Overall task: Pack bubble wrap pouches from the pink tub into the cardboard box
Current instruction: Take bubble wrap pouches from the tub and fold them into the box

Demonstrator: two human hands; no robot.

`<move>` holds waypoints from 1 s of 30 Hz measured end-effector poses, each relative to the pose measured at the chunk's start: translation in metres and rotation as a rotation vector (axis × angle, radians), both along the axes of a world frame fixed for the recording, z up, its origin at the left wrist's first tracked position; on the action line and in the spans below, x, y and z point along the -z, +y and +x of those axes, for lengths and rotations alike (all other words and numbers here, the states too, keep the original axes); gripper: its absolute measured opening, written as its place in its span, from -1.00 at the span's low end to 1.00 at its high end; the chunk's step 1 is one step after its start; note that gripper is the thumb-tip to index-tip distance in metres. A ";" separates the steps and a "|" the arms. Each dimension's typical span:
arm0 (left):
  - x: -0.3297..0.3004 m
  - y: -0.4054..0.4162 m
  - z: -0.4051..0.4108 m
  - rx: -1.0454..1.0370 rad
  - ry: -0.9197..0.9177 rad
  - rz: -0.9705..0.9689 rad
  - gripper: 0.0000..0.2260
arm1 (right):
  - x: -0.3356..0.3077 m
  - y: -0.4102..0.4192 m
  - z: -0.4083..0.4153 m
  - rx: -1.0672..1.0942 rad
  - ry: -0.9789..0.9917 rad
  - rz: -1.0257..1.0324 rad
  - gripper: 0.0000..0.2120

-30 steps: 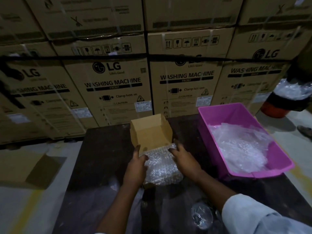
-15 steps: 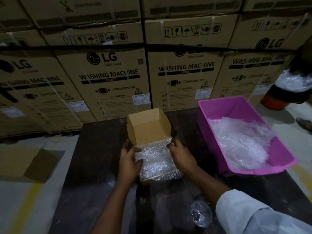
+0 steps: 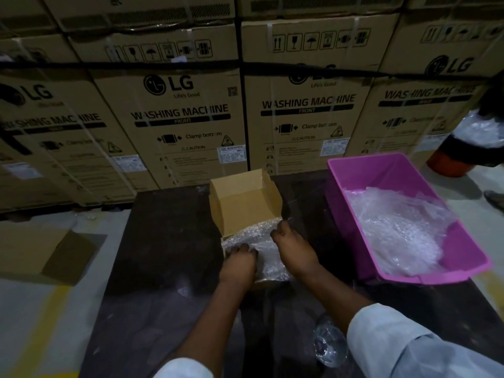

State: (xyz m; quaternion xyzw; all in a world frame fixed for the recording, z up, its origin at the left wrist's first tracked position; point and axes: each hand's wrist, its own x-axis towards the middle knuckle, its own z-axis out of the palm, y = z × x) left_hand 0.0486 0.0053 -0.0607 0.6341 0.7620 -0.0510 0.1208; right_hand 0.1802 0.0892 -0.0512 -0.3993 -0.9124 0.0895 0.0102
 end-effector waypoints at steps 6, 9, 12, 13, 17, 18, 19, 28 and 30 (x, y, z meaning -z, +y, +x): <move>0.001 0.003 0.000 0.056 0.064 -0.040 -0.61 | -0.002 0.000 -0.003 -0.020 -0.060 -0.005 -0.87; -0.001 0.007 0.000 0.142 0.009 0.072 -0.67 | -0.001 0.004 -0.005 -0.046 -0.063 0.008 -0.83; 0.000 0.011 -0.004 0.181 -0.031 0.113 -0.67 | 0.001 0.008 -0.007 -0.076 -0.074 0.024 -0.79; 0.001 0.012 -0.006 0.190 -0.016 0.087 -0.64 | 0.002 0.008 -0.007 -0.086 -0.069 0.042 -0.78; 0.004 0.013 -0.008 0.168 0.000 -0.108 -0.48 | -0.007 0.002 -0.009 -0.094 -0.069 0.160 -0.66; 0.005 0.014 -0.008 0.165 0.012 -0.148 -0.47 | -0.010 0.000 -0.011 -0.079 -0.039 0.194 -0.67; 0.005 0.015 -0.008 0.165 0.022 -0.172 -0.47 | -0.012 -0.005 -0.015 -0.088 0.002 0.209 -0.68; -0.001 0.013 -0.014 0.209 0.074 -0.104 -0.55 | 0.012 0.006 -0.022 -0.137 -0.231 -0.161 -0.60; -0.004 0.010 -0.013 0.216 0.070 -0.059 -0.56 | 0.011 0.008 -0.020 -0.172 -0.224 -0.142 -0.59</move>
